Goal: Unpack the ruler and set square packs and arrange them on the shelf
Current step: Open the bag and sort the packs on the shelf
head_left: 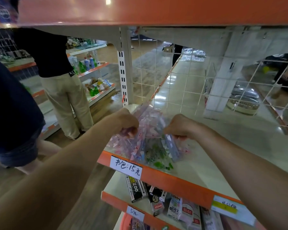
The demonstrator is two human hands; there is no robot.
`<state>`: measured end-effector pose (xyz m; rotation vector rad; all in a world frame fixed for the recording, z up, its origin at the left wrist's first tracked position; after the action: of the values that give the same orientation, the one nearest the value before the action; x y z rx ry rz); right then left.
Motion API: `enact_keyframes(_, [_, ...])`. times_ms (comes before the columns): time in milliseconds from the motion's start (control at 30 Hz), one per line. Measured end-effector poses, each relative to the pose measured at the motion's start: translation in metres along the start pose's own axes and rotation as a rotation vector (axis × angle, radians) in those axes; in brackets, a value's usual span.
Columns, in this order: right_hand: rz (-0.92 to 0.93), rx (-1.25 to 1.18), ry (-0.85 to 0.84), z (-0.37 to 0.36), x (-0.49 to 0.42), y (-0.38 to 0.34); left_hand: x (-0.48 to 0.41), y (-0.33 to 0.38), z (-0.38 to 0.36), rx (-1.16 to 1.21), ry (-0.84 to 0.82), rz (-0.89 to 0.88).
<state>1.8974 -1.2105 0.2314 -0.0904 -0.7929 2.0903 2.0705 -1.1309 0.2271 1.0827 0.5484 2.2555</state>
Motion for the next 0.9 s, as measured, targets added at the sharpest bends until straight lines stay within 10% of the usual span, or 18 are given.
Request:
enact_keyframes(400, [0.098,-0.174,0.162,0.016,-0.001,-0.026,0.018,0.008,0.021,-0.261,0.273,-0.152])
enact_keyframes(700, [0.157,-0.635,-0.02,-0.022,-0.007,-0.072,0.017,-0.004,0.008,0.277,-0.174,-0.097])
enact_keyframes(900, [0.152,-0.038,-0.174,-0.05,0.003,-0.076,0.006,-0.029,0.025,0.285,-0.012,-0.015])
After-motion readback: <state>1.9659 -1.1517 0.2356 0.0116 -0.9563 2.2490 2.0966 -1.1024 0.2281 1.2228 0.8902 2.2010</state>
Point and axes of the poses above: each hand's wrist, its own x-axis away from the middle knuckle, its own z-axis out of the back of the hand, y = z × x, the point moved 6 cm from there along -x, towards the middle knuckle, and after that the axes turned 9 degrees about z, right-handed, at the moved point
